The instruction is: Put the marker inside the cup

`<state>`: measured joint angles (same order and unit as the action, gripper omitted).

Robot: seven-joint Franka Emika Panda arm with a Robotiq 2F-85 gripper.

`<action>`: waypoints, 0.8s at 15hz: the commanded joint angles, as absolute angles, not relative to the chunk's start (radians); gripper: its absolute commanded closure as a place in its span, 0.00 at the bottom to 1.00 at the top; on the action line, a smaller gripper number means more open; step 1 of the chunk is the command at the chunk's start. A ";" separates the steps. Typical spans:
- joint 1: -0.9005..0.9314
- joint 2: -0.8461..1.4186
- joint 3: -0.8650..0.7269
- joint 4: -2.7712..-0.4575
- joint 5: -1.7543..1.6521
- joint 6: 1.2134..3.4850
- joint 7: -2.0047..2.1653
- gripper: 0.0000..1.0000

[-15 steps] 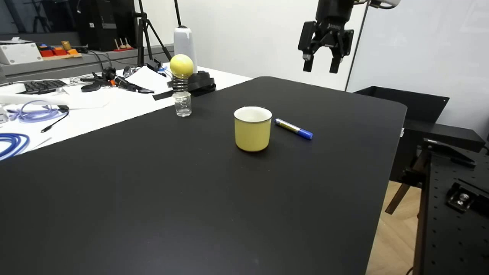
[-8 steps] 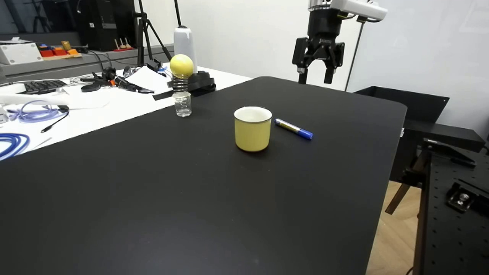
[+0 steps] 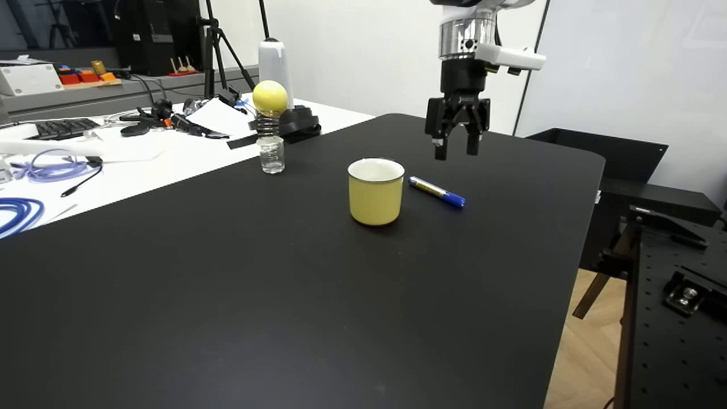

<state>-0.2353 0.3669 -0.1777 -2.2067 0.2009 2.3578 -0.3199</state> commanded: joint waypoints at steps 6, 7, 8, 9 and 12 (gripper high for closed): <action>-0.260 0.544 -0.112 -2.035 0.141 2.271 -0.336 0.00; -0.262 0.560 -0.109 -2.020 0.136 2.265 -0.337 0.00; -0.264 0.571 -0.106 -2.008 0.133 2.260 -0.337 0.00; -0.265 0.580 -0.104 -1.998 0.130 2.259 -0.335 0.00; -0.270 0.596 -0.100 -1.977 0.121 2.259 -0.338 0.33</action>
<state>-0.2469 0.5730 -0.1159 -2.0295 0.1427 2.2945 -0.3387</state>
